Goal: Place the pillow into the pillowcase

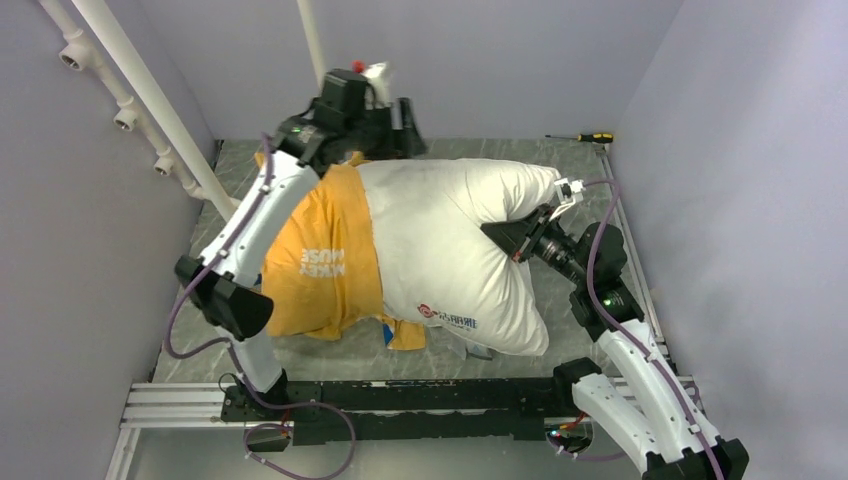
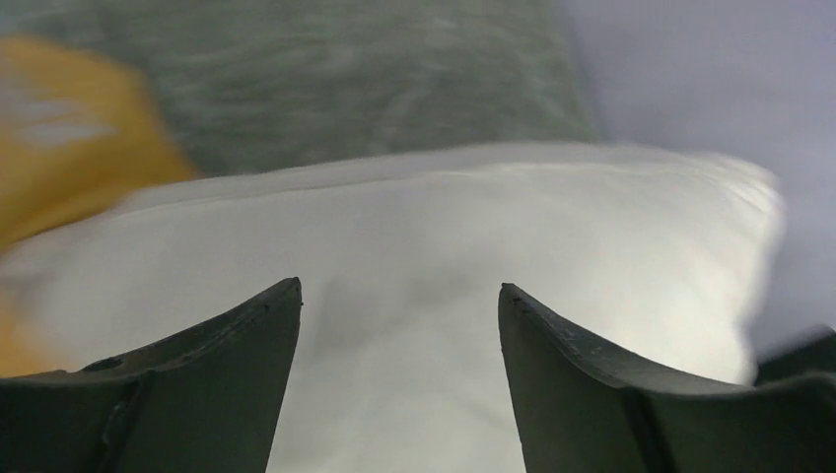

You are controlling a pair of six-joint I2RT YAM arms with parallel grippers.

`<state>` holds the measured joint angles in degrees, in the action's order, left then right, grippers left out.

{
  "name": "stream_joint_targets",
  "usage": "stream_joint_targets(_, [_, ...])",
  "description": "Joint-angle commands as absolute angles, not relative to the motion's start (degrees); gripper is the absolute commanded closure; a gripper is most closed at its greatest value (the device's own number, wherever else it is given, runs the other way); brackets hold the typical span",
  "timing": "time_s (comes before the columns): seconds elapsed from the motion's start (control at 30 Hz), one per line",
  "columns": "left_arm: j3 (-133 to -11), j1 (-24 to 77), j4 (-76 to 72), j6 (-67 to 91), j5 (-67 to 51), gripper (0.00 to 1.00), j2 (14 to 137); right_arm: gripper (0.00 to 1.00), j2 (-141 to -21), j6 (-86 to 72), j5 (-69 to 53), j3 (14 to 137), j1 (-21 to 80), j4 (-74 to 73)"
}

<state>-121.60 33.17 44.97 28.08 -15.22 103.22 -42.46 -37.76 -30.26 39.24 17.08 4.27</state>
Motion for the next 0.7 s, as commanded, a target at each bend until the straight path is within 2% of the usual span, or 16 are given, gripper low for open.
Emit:
stream_joint_targets(0.0, [-115.8, 25.4, 50.1, 26.8, -2.2, 0.21, 95.1, 1.00, -40.1, -37.5, -35.5, 38.1, 18.5, 8.4])
stream_joint_targets(0.3, [-109.0, 20.7, 52.4, 26.5, 2.6, 0.18, 96.6, 1.00, -40.3, -36.3, -36.9, 37.8, 18.5, 6.3])
stream_joint_targets(0.4, [-109.4, 20.5, 54.1, 26.3, 2.3, 0.21, 98.8, 1.00, -40.5, -36.0, -36.7, 38.3, 18.5, 5.9])
stream_joint_targets(0.43, [-109.5, 20.5, 54.6, 26.2, 2.3, 0.25, 99.4, 1.00, -40.7, -35.8, -36.7, 38.5, 18.5, 5.7])
stream_joint_targets(0.47, [-109.3, 20.5, 55.0, 26.3, 2.4, 0.32, 99.7, 1.00, -40.9, -35.7, -36.7, 38.6, 18.5, 5.7])
stream_joint_targets(0.5, [-108.9, 20.5, 54.5, 26.2, 2.2, 0.45, 99.6, 1.00, -41.0, -35.6, -36.7, 38.7, 18.5, 5.6])
stream_joint_targets(0.6, [-107.4, 20.5, 52.3, 26.1, 0.9, 0.95, 98.7, 1.00, -41.3, -35.4, -36.8, 38.6, 18.5, 5.6])
stream_joint_targets(0.63, [-107.5, 20.5, 51.9, 26.2, 1.0, 1.00, 98.6, 1.00, -41.3, -35.3, -36.8, 38.6, 18.5, 5.3])
stream_joint_targets(0.67, [-107.8, 20.5, 51.7, 26.0, 0.7, 1.00, 98.5, 1.00, -41.2, -35.3, -36.7, 38.6, 18.5, 5.3])
